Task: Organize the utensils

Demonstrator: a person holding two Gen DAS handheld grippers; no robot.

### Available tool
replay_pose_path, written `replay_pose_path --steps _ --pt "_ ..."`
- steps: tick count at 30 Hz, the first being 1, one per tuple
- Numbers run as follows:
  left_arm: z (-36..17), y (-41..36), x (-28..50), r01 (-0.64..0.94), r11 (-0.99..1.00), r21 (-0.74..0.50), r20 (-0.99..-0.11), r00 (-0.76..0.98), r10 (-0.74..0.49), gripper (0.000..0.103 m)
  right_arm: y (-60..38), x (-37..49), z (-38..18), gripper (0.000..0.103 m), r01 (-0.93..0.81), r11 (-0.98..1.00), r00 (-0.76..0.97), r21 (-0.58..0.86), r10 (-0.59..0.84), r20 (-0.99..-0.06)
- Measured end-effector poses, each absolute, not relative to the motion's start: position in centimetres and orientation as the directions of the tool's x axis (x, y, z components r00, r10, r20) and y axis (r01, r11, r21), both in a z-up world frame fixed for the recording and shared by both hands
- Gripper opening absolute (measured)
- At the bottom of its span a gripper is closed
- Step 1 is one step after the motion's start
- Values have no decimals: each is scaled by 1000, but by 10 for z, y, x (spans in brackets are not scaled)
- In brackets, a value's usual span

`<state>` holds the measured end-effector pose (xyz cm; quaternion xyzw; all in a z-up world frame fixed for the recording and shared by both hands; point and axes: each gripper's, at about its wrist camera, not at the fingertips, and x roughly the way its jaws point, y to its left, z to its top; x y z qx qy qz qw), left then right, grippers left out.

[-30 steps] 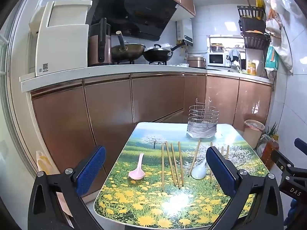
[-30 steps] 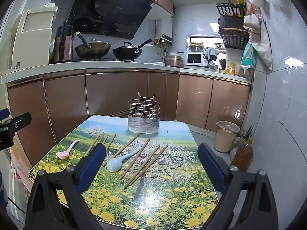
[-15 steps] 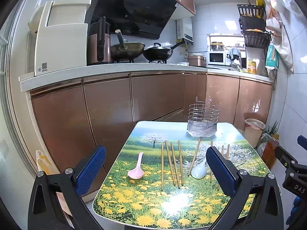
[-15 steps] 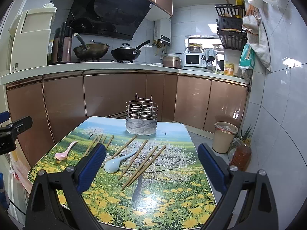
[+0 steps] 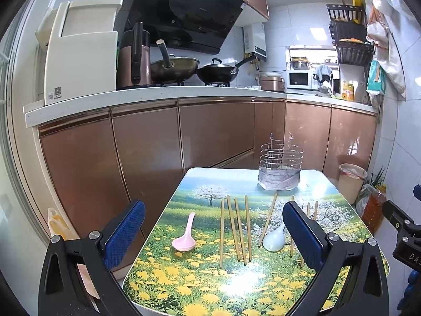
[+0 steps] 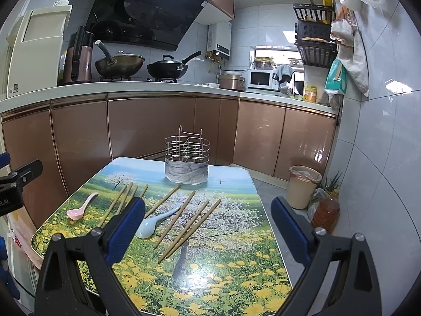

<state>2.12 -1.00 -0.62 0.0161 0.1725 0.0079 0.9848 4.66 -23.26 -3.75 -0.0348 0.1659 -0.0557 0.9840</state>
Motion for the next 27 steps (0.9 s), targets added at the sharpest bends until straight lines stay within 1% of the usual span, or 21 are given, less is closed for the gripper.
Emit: replay_pose_path --steps 10,27 --pt "-6 -21 42 -5 999 52 -357 934 24 103 -240 64 -34 97 95 992 939 -89 -119 -324" --pt "-4 -32 78 -50 998 49 -401 914 66 103 -252 102 -34 97 -18 999 944 -42 3 -330"
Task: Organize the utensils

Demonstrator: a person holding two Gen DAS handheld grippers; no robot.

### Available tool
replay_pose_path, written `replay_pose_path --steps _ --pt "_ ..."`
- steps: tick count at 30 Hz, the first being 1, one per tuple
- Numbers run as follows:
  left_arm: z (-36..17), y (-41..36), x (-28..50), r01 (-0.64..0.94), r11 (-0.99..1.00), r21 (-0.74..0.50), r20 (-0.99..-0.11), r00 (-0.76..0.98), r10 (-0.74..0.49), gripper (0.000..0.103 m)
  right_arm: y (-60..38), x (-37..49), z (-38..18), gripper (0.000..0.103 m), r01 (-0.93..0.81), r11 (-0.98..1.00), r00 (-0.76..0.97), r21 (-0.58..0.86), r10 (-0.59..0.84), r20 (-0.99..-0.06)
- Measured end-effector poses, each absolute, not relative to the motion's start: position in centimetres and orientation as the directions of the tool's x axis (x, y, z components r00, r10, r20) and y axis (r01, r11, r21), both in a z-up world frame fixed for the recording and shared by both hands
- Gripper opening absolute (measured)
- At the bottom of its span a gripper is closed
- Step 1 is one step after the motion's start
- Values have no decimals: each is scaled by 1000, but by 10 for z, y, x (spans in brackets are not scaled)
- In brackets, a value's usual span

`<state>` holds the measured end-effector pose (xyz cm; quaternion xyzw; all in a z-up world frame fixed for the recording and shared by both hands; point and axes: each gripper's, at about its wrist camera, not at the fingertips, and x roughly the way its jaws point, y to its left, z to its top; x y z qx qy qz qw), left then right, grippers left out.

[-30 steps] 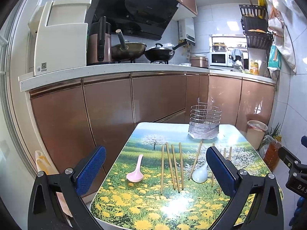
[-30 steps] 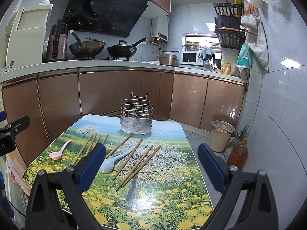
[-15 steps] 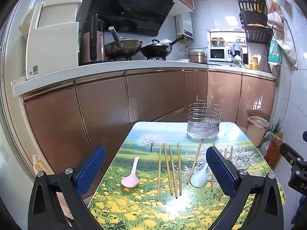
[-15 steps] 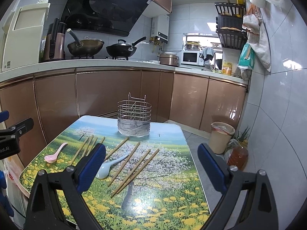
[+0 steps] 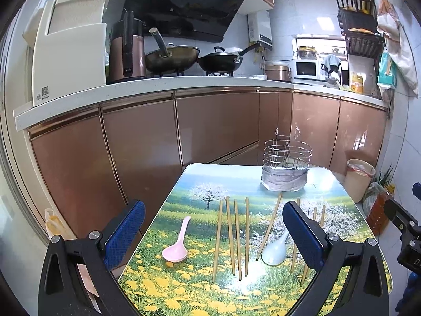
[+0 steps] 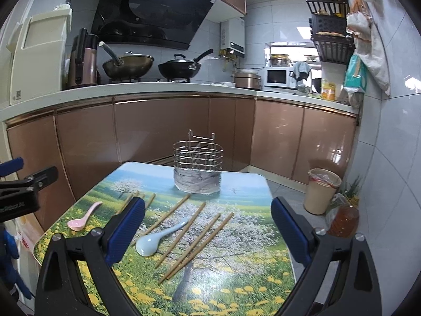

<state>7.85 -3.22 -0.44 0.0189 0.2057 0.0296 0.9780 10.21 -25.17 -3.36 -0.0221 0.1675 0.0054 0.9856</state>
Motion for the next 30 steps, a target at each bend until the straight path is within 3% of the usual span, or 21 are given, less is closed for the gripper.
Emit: replay_pose_path --steps 9,15,22,30 --pt "-8 -28 101 -37 997 64 -440 896 62 103 -255 116 -38 97 10 999 938 -37 -22 -347" --pt "-15 -24 126 -9 995 104 -515 855 62 103 -258 128 -41 97 51 998 925 -25 -57 -375" --pt "-31 -18 153 73 991 116 -600 800 11 103 -260 152 -50 97 49 998 889 43 -24 -457" --pt "-46 14 192 61 996 58 -652 758 -9 103 -291 173 -52 97 142 988 834 68 -82 -545"
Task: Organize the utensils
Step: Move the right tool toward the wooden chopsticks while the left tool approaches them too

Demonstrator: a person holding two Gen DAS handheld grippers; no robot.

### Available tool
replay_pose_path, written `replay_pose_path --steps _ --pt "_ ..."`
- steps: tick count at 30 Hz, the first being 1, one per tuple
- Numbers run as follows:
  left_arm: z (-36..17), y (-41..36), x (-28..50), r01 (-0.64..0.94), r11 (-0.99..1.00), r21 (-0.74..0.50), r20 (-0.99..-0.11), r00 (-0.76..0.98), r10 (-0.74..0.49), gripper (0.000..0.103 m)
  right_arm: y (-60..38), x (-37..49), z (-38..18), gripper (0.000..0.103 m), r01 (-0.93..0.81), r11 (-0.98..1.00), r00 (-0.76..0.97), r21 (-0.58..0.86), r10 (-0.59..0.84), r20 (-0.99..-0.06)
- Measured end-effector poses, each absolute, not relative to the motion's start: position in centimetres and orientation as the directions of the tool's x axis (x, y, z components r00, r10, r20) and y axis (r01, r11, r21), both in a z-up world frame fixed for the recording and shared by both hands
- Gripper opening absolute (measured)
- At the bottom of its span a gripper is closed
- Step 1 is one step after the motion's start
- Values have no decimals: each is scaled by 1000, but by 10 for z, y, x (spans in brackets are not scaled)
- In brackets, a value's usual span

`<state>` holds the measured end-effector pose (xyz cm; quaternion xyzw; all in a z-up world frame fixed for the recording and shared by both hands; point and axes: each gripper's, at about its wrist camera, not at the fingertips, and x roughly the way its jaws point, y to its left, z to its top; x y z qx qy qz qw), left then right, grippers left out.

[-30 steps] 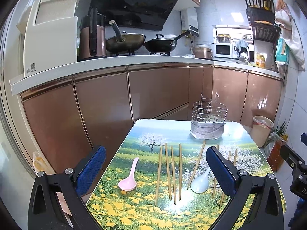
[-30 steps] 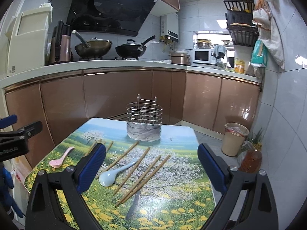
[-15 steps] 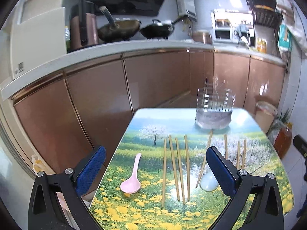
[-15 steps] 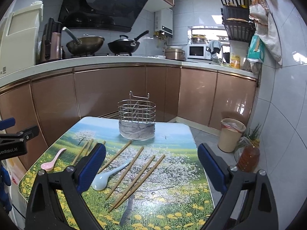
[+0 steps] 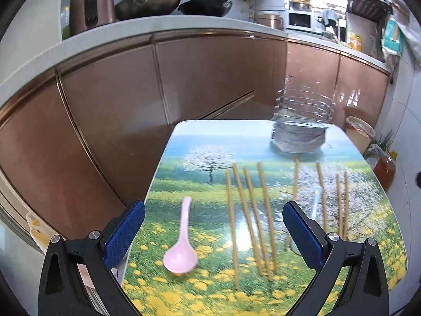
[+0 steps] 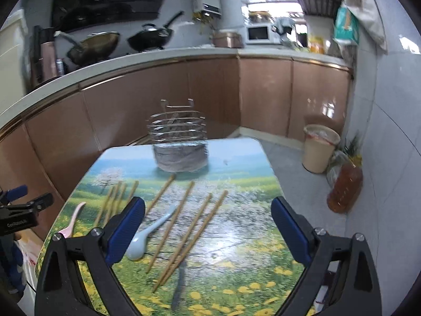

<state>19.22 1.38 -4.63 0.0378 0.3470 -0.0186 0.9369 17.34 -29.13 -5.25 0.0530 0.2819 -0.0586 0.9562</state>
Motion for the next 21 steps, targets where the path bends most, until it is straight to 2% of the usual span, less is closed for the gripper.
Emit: replay_pose_path --steps 2,5,10,12,14,15,17,21 --pt "-49 23 204 54 997 58 -662 750 -2 101 -304 178 -53 97 176 982 822 65 -111 -558" --pt "-56 29 221 78 997 27 -691 722 -37 86 -316 189 -56 96 193 978 803 75 -114 -585" --pt "-70 22 244 153 988 -32 -740 660 -126 69 -320 215 -65 93 156 984 774 91 -64 -630" --pt "-76 17 257 190 978 -92 -768 611 -191 57 -317 226 -70 85 130 987 756 96 -36 -654" --pt "-81 14 272 214 964 -159 -790 558 -254 50 -317 241 -78 67 103 988 728 115 4 -686" --pt "-82 11 277 219 960 -176 -796 542 -270 48 -315 247 -83 62 94 988 716 126 21 -698" --pt "-85 7 293 227 950 -214 -811 500 -303 45 -314 258 -92 46 83 987 686 141 46 -726" --pt "-102 -1 330 210 934 -290 -858 374 -351 27 -312 281 -108 42 63 984 623 167 92 -777"
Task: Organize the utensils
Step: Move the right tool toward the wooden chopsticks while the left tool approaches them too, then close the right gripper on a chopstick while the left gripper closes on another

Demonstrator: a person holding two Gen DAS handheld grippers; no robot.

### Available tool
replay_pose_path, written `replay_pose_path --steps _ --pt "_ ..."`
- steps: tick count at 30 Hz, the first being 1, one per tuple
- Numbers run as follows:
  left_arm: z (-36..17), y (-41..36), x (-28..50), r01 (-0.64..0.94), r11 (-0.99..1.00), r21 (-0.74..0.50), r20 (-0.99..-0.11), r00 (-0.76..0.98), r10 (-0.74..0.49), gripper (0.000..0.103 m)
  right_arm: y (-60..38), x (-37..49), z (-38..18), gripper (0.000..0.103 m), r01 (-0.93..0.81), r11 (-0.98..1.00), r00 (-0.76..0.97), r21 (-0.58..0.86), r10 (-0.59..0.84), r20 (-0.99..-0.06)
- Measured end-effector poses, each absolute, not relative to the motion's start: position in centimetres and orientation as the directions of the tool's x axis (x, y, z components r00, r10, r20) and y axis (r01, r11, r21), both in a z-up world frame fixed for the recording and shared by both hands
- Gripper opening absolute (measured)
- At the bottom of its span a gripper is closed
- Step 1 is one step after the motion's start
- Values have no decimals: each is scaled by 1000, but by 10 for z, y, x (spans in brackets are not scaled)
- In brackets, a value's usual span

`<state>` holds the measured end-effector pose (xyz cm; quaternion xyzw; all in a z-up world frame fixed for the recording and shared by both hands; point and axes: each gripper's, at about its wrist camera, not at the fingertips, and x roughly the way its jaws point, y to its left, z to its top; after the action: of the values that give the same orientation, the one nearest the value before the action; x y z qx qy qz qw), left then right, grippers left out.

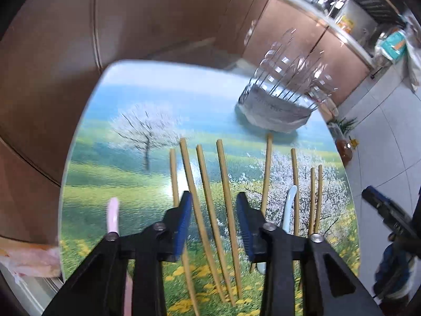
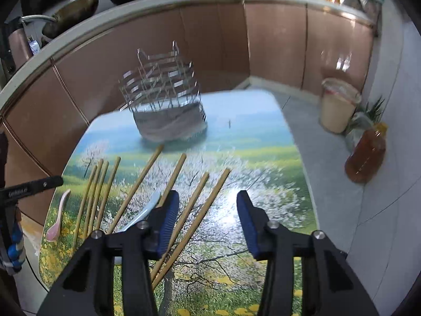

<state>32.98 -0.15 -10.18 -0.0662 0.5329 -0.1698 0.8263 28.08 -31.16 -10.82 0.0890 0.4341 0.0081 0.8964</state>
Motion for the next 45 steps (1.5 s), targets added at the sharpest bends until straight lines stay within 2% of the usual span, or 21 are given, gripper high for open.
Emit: replay_pose_path --steps 6,9,22,34,36,41,45 --pt "-132 -7 363 143 928 -345 -896 245 -371 16 -314 298 -120 42 55 983 573 177 114 -812" --pt "-140 -7 370 110 937 -331 -909 232 -348 13 -315 300 -124 42 59 981 563 183 118 -818" --pt "-159 -13 386 68 961 -267 -939 206 -275 12 -320 304 -136 42 68 980 532 189 124 -838" --pt "-171 -16 391 72 962 -263 -946 178 -272 12 -323 318 -154 42 106 964 475 243 166 -864" --pt "-171 -18 392 75 962 -263 -945 180 -272 12 -322 323 -155 39 107 956 471 272 192 -861" --pt "-172 -19 393 74 959 -274 -943 177 -283 12 -314 343 -159 23 88 949 441 302 234 -866" --pt "-173 -21 393 68 959 -276 -943 173 -284 12 -308 359 -163 22 85 955 403 286 229 -886"
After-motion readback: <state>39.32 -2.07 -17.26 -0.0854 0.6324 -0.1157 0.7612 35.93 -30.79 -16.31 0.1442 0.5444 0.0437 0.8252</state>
